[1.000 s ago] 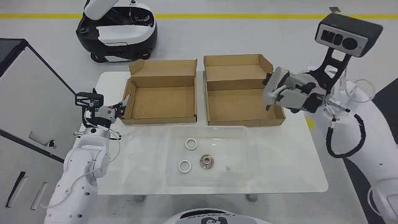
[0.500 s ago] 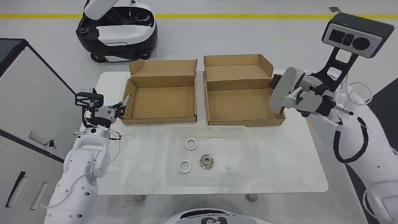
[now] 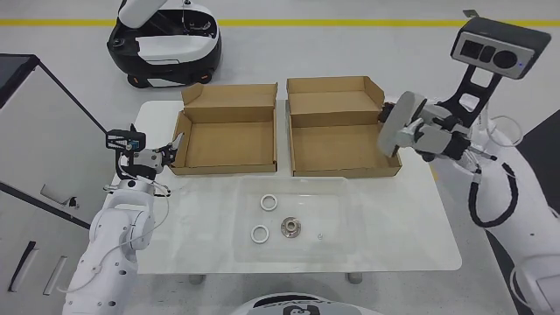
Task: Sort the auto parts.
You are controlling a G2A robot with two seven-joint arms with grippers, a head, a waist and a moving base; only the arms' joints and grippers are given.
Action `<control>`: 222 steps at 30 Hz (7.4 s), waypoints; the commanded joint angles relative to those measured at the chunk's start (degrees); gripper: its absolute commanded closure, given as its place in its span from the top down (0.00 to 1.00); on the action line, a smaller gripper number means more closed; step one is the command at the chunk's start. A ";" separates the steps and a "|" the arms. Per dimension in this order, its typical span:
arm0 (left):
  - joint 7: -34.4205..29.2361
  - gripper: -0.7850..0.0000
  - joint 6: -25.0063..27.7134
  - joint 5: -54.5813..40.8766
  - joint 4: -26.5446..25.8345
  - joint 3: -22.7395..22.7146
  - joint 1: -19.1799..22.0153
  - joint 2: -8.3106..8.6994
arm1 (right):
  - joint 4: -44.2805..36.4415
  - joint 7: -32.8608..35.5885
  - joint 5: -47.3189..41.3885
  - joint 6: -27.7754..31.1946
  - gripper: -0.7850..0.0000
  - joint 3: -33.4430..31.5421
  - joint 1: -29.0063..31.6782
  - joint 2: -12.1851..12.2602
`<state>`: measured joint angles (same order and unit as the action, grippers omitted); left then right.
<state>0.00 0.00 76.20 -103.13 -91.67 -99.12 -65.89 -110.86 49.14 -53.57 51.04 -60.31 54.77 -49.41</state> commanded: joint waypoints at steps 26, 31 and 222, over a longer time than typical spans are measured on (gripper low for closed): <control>0.00 1.00 0.00 0.00 0.00 0.00 0.00 0.00 | 6.40 34.63 49.98 -40.91 0.00 -18.18 -8.16 7.12; 0.00 1.00 0.00 0.00 0.00 0.00 0.00 0.00 | 16.35 37.56 55.21 -36.62 0.00 -4.87 -23.02 4.64; 0.00 1.00 0.00 0.00 0.00 0.00 0.00 0.00 | 12.93 28.07 59.87 -23.91 1.00 50.57 -40.62 1.40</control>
<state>0.00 0.00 76.20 -103.13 -91.67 -99.12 -65.89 -97.60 77.09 6.42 27.23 -9.74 14.04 -47.93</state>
